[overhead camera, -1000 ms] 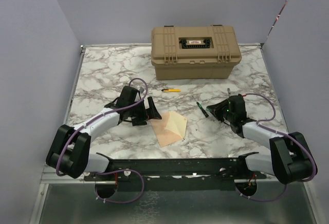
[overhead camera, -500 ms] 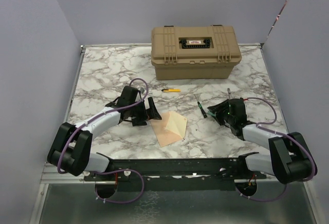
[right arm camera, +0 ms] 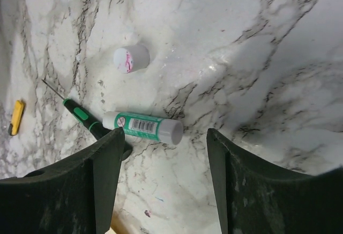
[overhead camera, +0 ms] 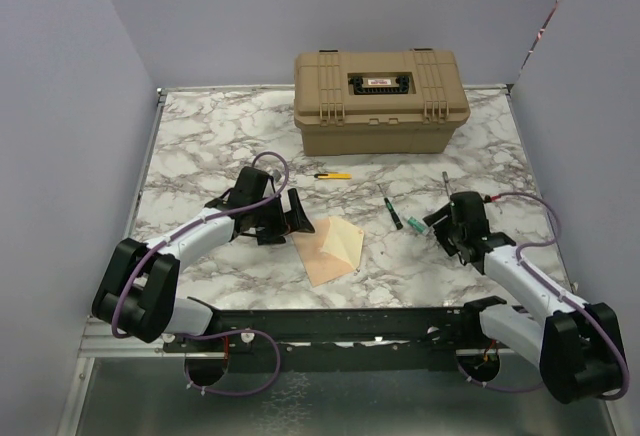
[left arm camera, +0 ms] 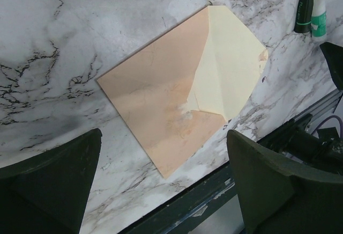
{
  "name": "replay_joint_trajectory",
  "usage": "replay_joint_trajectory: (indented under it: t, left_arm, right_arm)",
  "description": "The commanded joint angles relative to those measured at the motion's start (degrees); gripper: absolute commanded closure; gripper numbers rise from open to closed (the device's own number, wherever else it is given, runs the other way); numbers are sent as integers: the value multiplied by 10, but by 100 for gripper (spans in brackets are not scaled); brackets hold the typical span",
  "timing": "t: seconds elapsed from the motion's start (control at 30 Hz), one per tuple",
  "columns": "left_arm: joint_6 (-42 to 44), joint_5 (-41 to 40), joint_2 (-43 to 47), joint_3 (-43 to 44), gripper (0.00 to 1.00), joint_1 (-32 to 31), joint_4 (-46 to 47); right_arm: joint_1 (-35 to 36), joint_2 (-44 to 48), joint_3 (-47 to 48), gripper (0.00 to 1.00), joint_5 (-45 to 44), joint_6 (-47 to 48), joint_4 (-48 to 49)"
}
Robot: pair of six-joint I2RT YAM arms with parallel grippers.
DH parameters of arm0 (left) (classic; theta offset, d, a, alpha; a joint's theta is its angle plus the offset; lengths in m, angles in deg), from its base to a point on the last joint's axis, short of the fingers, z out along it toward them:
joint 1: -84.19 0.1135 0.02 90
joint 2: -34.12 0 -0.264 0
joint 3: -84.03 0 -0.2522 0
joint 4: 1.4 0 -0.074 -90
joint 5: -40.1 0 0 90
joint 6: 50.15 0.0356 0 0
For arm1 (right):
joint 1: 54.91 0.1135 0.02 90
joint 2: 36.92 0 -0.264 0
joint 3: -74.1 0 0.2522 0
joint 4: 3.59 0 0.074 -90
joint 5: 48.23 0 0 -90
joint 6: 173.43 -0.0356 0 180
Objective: Place the letter into the envelope and seal it
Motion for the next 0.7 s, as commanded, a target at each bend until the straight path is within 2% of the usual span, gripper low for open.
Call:
replay_joint_trajectory:
  t: [0.0, 0.1, 0.2, 0.27, 0.33, 0.47, 0.57, 0.67]
  left_arm:
    - [8, -7, 5, 22, 3, 3, -2]
    - [9, -6, 4, 24, 8, 3, -2]
    - [11, 2, 3, 25, 23, 3, -1]
    - [14, 12, 2, 26, 37, 2, -2]
    - [18, 20, 0, 27, 46, 2, 0]
    - [29, 35, -6, 29, 65, -1, 9]
    - [28, 34, -16, 25, 74, -9, 20]
    - [27, 27, -34, 21, 78, -17, 29]
  right_arm:
    - [-4, 15, 37, 34, -61, 52, -101]
    - [-4, 7, 69, 34, -69, 92, -118]
    - [-4, -9, 105, 38, -56, 146, -125]
    - [-4, -15, 127, 45, -12, 190, -116]
    - [-3, -17, 133, 55, 67, 220, -80]
    - [6, -33, 107, 74, 217, 211, 3]
    - [29, -52, 76, 85, 268, 183, 59]
    - [76, -63, 60, 88, 261, 166, 89]
